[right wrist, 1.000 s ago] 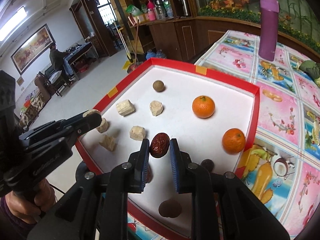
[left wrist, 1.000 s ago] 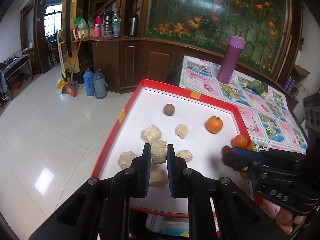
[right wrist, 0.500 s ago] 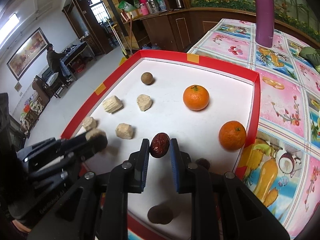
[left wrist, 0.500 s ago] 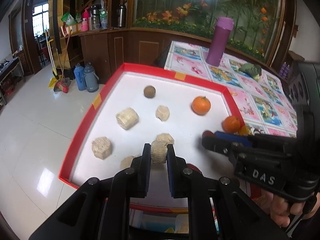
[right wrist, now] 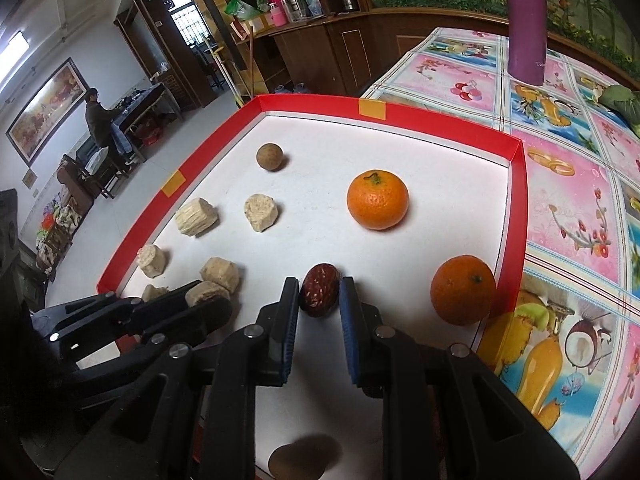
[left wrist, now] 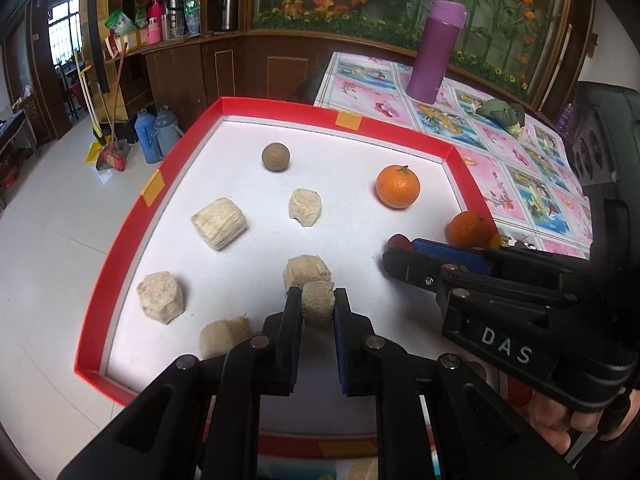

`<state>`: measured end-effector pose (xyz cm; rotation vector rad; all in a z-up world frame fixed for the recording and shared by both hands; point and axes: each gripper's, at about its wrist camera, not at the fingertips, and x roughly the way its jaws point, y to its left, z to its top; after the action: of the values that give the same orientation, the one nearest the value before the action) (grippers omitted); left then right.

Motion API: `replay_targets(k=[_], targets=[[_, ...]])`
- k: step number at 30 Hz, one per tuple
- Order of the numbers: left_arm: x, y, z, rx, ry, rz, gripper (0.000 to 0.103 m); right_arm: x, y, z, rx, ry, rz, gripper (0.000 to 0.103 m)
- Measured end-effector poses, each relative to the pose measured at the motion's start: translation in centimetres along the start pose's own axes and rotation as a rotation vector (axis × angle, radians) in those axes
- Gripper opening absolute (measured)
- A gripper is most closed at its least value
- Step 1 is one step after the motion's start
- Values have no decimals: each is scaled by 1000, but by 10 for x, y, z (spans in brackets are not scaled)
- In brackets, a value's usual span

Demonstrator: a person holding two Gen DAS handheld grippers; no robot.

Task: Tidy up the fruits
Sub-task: 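Carry the red date and beige cube over the white tray with both tools, then open both tools to release the red date and beige cube into the tray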

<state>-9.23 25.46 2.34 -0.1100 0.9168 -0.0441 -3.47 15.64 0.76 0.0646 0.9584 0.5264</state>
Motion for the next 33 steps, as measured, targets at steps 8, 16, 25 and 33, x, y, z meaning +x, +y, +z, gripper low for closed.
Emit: replay_targets(k=[8, 16, 25, 33], targets=[[7, 2, 10, -10, 18, -2, 14, 3, 0, 5, -5, 10, -13, 23], [11, 3, 17, -43, 25, 2, 15, 3, -4, 8, 5, 33, 1, 24], [-8, 1, 12, -69, -23, 40, 56, -34, -24, 6, 79, -44, 97, 45], [-51, -15, 12, -41, -166, 141, 80, -79, -19, -6, 23, -156, 33, 48]])
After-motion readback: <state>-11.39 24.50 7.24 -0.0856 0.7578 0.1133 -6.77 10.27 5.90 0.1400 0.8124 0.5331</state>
